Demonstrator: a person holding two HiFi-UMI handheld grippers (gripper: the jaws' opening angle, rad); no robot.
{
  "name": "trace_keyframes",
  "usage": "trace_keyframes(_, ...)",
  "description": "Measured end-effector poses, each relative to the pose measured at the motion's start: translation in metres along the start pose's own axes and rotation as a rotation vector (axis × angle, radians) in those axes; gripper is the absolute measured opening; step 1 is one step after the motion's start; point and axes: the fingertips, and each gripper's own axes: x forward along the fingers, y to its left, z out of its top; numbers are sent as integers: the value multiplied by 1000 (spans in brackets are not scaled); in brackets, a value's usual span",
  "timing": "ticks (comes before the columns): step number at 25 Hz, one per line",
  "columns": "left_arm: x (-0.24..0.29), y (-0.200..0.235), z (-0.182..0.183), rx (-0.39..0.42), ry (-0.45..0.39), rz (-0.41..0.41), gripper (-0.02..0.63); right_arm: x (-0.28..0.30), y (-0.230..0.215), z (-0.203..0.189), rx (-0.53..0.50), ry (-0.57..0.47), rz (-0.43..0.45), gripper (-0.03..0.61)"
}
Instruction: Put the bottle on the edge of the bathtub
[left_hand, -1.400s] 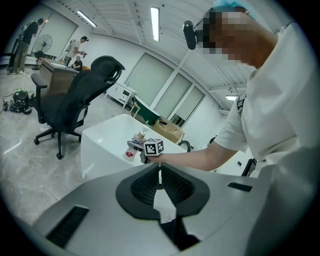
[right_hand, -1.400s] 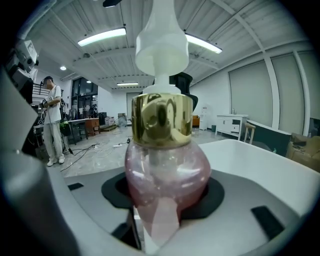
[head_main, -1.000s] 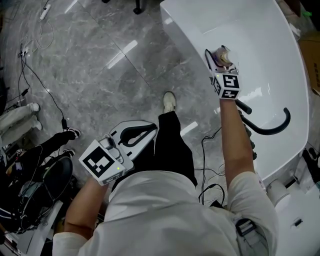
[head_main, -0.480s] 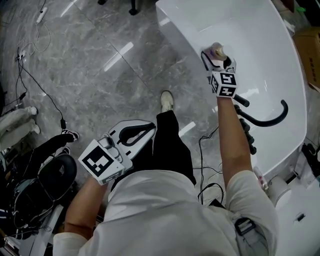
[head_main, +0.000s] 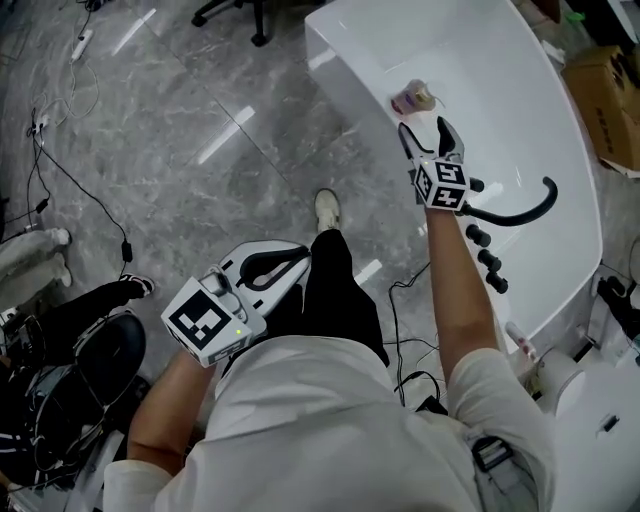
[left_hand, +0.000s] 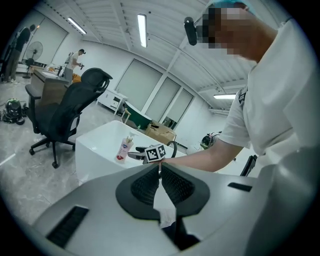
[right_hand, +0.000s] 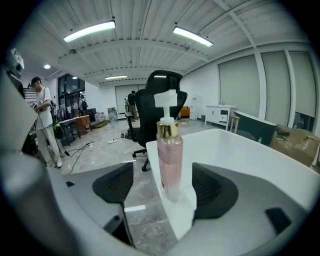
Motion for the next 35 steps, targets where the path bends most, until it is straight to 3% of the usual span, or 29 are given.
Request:
trace_keyframes(10, -53, -25, -3, 101, -37, -5, 28, -84, 54, 17, 45, -3, 16, 309)
trace_keyframes(17, -102, -38, -7, 158, -62, 14, 28, -156, 119, 43, 40, -17, 55, 201)
trace_keyframes(25, -155, -54, -29, 166, -101, 52, 28, -253, 197, 66, 54, -56, 112, 59)
trace_keyframes(35, -196, -78, -54, 163, -138, 68, 28, -338, 281, 86, 14, -101, 189, 9)
